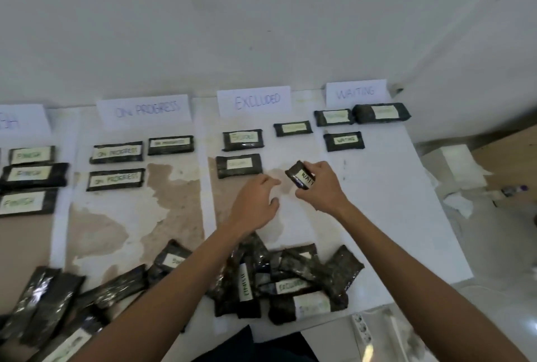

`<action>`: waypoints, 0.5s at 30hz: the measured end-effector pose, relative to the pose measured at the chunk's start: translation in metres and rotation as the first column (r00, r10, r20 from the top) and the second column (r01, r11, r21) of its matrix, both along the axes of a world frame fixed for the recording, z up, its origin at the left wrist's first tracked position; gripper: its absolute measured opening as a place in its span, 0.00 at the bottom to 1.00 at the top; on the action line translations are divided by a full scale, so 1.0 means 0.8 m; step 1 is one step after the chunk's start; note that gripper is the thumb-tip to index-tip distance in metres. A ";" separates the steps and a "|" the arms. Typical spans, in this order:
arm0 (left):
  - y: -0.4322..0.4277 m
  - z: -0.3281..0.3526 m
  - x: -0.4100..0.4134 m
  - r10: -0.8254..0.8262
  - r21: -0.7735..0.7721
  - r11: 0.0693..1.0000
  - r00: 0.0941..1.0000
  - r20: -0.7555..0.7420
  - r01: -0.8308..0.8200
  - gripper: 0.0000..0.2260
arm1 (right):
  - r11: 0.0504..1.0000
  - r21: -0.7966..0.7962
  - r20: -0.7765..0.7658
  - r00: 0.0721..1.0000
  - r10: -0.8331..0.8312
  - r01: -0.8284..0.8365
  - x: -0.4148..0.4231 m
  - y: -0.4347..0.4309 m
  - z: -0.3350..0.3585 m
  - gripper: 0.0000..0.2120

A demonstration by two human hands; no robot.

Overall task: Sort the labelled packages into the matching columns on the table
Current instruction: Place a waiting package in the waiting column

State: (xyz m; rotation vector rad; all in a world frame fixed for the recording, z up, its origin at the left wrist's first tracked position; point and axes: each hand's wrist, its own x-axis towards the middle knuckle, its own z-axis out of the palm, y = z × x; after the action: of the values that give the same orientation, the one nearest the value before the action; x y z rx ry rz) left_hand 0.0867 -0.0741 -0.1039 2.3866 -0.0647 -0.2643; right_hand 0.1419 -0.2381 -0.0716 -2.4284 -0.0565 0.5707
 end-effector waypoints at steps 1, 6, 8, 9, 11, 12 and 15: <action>-0.015 -0.003 0.017 -0.006 0.045 0.999 1.000 0.013 0.006 0.20 | 0.999 -0.037 0.004 1.000 0.023 -0.023 0.016 -0.021 0.001 0.34; -0.077 -0.028 0.088 -0.025 0.203 0.979 1.000 -0.004 0.025 0.26 | 0.980 -0.193 0.126 0.990 0.070 -0.045 0.096 -0.120 -0.009 0.33; -0.098 -0.042 0.109 -0.025 0.229 0.973 0.999 -0.030 0.031 0.27 | 0.963 -0.264 0.174 0.980 0.098 -0.049 0.128 -0.154 -0.019 0.31; -0.108 -0.050 0.118 -0.028 0.246 0.969 0.999 -0.037 0.036 0.27 | 0.948 -0.313 0.192 0.974 0.124 -0.060 0.144 -0.170 -0.026 0.30; -0.124 -0.067 0.129 -0.029 0.287 0.957 0.999 -0.041 0.039 0.28 | 0.913 -0.402 0.227 0.960 0.166 -0.063 0.172 -0.198 -0.041 0.28; -0.131 -0.074 0.133 -0.024 0.305 0.952 0.999 -0.047 0.037 0.28 | 0.903 -0.427 0.245 0.954 0.173 -0.054 0.185 -0.210 -0.050 0.28; -0.147 -0.091 0.142 -0.002 0.338 0.941 0.998 -0.070 0.026 0.29 | 0.896 -0.442 0.255 0.951 0.174 -0.045 0.210 -0.236 -0.076 0.27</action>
State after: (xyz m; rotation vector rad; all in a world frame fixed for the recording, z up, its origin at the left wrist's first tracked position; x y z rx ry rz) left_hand 0.1999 -0.1919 -0.1768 2.7173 -0.0039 -0.3910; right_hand 0.3099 -0.4266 -0.1326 -2.9462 -0.2129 0.2902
